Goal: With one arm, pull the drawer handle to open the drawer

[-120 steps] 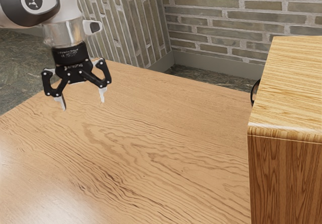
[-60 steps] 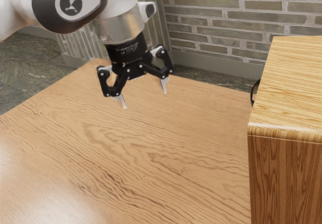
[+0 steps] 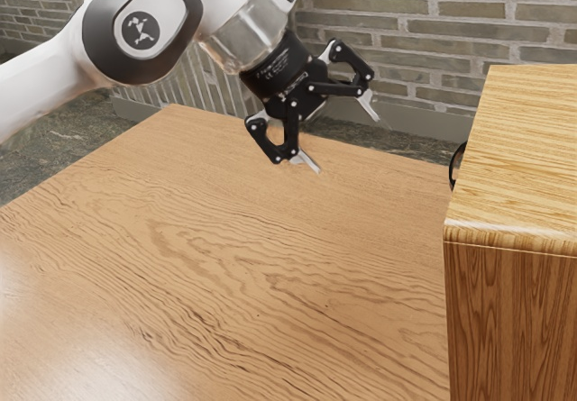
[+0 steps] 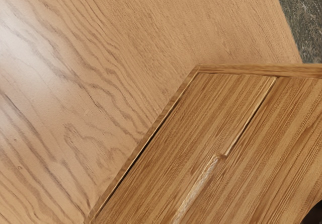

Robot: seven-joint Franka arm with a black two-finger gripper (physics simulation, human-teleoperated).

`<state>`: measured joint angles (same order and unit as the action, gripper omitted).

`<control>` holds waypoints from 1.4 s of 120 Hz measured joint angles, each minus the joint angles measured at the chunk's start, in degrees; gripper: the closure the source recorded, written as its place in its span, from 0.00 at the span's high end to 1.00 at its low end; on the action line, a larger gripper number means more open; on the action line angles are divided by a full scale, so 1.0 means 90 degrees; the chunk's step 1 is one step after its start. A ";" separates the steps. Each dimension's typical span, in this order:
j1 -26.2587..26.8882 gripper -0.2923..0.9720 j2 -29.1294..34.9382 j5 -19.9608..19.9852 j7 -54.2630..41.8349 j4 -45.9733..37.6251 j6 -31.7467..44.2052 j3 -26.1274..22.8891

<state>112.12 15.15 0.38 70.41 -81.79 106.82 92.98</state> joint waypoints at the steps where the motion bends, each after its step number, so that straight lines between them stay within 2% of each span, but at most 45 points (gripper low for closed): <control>1: -0.0104 0.77 0.0052 0.0008 -0.0011 -0.0019 0.0023 -0.0089; 8: -0.0846 0.77 0.0455 -0.0038 -0.0090 -0.0236 0.0174 -0.0727; 21: -0.2095 0.77 0.1163 -0.0577 -0.0240 -0.0941 0.0470 -0.2060; 35: -0.2379 0.76 0.1808 -0.0992 -0.0549 -0.1211 0.0883 -0.2390; 45: -0.2059 0.76 0.2433 -0.1440 -0.0817 -0.1198 0.1109 -0.2212; 56: -0.1771 0.76 0.2710 -0.1728 -0.1062 -0.1166 0.1272 -0.1871; 62: -0.1726 0.76 0.2706 -0.1810 -0.1181 -0.1111 0.1326 -0.1817; 68: -0.1668 0.76 0.2322 -0.1839 -0.1276 -0.0800 0.1204 -0.1779; 76: -0.0699 0.76 0.1859 -0.1826 -0.1378 0.0082 0.0747 -0.1004; 81: 0.0076 0.76 0.1748 -0.1834 -0.1436 0.0591 0.0389 -0.0375; 87: 0.0736 0.75 0.1739 -0.1910 -0.1502 0.0942 -0.0010 0.0105; 97: 0.1398 0.75 0.1913 -0.2145 -0.1615 0.1391 -0.0506 0.0633; 105: 0.1613 0.75 0.2083 -0.2341 -0.1720 0.1584 -0.0791 0.0856; 121: 0.1753 0.76 0.2190 -0.2809 -0.1908 0.1653 -0.1144 0.0851; 132: 0.1762 0.76 0.2126 -0.3012 -0.1964 0.1654 -0.1303 0.0589; 153: 0.1658 0.76 0.2137 -0.3135 -0.1965 0.1584 -0.1346 -0.0283; 168: 0.1542 0.76 0.2173 -0.3149 -0.1925 0.1493 -0.1298 -0.0501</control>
<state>126.00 34.71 -27.96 53.08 -68.36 95.14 88.47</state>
